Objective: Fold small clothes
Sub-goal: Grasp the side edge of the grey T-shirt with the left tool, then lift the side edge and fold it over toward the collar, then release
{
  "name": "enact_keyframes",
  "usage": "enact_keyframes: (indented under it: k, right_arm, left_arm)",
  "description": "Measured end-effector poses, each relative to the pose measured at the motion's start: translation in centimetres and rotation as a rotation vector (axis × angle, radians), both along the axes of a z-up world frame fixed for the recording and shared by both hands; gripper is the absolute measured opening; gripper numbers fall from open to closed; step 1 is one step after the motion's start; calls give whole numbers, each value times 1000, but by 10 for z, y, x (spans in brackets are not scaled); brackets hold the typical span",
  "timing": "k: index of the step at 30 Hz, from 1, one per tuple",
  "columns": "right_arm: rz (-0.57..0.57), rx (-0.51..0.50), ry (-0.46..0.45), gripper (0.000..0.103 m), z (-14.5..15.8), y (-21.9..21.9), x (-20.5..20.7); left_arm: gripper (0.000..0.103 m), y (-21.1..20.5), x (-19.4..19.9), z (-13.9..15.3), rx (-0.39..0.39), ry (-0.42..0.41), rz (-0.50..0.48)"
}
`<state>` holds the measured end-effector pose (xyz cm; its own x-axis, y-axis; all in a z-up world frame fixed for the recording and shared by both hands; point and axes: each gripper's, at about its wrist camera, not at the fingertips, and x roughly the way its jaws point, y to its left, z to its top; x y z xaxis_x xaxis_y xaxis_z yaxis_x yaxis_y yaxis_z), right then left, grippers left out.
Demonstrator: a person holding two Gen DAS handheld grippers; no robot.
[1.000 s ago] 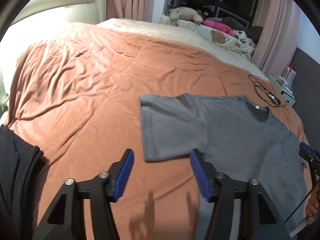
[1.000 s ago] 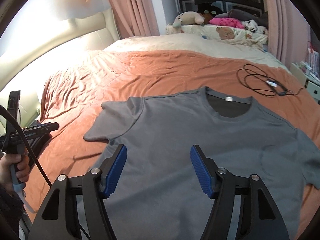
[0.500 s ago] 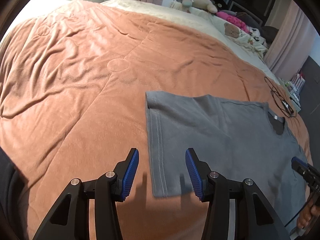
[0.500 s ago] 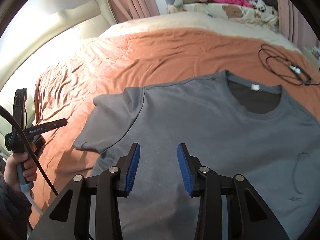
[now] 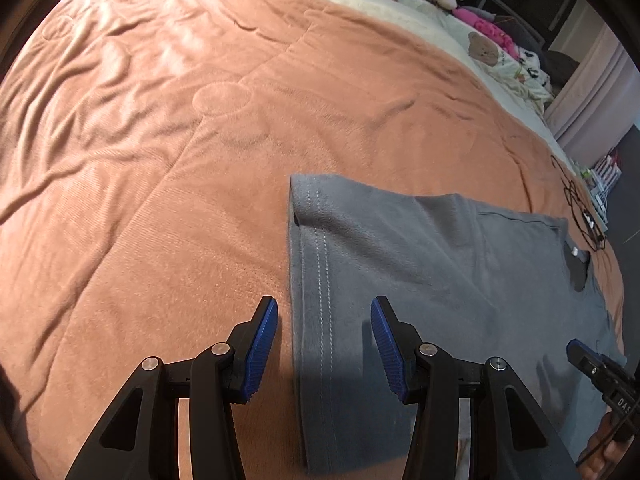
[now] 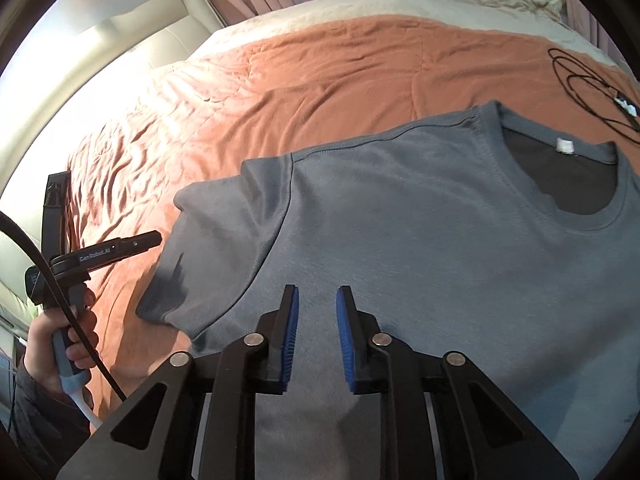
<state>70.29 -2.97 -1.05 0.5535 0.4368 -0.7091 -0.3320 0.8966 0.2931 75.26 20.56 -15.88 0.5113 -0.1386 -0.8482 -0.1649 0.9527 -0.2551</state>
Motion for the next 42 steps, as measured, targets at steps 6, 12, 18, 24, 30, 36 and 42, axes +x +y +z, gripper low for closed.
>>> enact_keyframes:
  k: [6, 12, 18, 24, 30, 36, 42]
  right_arm:
    - [-3, 45, 31, 5, -14, 14, 15]
    - [-6, 99, 89, 5, -25, 26, 30]
    - [2, 159, 135, 5, -33, 33, 44]
    - [3, 189, 168, 5, -42, 42, 53]
    - [-36, 239, 217, 5, -56, 44, 61]
    - [-30, 243, 240, 5, -65, 56, 74]
    - [-21, 267, 176, 51, -37, 34, 60]
  left_arm:
    - [48, 1, 7, -19, -10, 40, 3]
    - [5, 5, 4, -16, 5, 44, 20]
    - [3, 12, -7, 7, -46, -19, -3]
    - [3, 15, -14, 31, -92, -66, -17]
    - [3, -1, -11, 61, -126, -130, -52]
    - [3, -25, -6, 83, -118, -156, -87]
    - [3, -53, -7, 103, -106, -174, -137]
